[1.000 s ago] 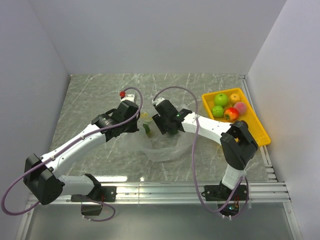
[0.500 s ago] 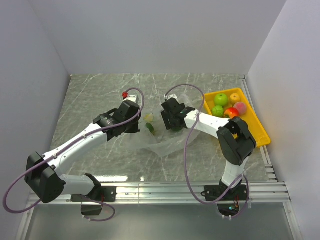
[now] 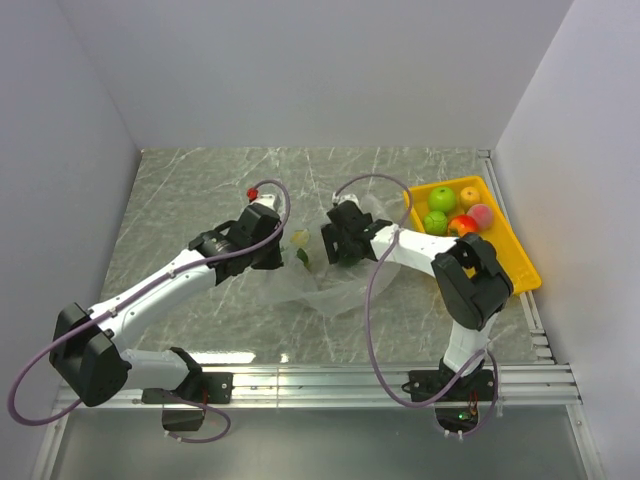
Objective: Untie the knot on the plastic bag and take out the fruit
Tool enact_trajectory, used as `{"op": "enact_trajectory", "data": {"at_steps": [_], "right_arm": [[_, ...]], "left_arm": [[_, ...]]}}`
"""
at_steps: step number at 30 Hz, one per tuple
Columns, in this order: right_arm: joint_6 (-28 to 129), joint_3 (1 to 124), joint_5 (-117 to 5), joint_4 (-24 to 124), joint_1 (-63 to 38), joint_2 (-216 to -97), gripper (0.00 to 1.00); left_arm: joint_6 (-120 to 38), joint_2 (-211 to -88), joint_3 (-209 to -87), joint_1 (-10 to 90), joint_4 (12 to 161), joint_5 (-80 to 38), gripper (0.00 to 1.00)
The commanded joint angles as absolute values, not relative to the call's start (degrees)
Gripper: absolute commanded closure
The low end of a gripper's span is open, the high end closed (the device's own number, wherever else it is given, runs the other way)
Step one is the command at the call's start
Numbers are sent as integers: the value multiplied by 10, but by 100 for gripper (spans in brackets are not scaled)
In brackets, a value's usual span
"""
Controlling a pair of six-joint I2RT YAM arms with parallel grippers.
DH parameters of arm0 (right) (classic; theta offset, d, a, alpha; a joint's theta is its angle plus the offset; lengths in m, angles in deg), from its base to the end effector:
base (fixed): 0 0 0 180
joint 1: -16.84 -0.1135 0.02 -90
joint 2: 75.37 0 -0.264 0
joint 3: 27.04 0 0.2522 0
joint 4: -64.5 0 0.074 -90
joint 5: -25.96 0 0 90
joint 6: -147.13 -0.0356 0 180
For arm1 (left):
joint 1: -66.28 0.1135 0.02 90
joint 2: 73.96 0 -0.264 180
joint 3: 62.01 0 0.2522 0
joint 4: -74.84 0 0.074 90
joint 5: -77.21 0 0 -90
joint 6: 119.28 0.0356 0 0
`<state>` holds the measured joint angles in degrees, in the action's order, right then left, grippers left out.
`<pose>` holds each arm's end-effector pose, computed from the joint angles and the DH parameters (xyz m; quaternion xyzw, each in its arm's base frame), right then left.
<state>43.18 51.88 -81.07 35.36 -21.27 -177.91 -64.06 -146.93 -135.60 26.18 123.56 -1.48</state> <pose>0.3005 0.2225 0.1841 -0.1499 0.9264 0.0125 0.3453 0.2092 -0.1670 0.2876 0.0079 0.9300 -0.1432 0.3385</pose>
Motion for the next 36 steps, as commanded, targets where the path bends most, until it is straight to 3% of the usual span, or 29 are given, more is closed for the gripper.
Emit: {"op": "enact_trajectory", "data": {"at_steps": [1, 6, 9, 12, 13, 16, 19, 29, 36], "right_arm": [[376, 496, -755, 281, -222, -1808, 6], [313, 476, -767, 278, -221, -1805, 4], [315, 458, -760, 306, -224, -1782, 14], [333, 448, -750, 327, -233, -1743, 33], [338, 444, -747, 341, -236, -1732, 44], [352, 436, -729, 364, -246, -1687, 60], [362, 431, -700, 387, -250, -1630, 65], [389, 465, -513, 425, -253, -1536, 68], [414, 597, -443, 360, -253, -1489, 68]], "left_arm": [[-657, -1467, -1342, 257, 1208, -29, 85], [-668, -1471, -1329, 250, 1189, -38, 83], [-670, -1472, -1325, 245, 1187, -34, 83], [-668, -1468, -1325, 245, 1191, -21, 83], [-667, -1466, -1324, 245, 1192, -18, 83], [-666, -1459, -1322, 245, 1194, -5, 83], [-670, -1452, -1315, 245, 1198, 14, 83], [-679, -1433, -1314, 246, 1228, 116, 85], [-668, -1426, -1321, 251, 1237, 151, 86]]}}
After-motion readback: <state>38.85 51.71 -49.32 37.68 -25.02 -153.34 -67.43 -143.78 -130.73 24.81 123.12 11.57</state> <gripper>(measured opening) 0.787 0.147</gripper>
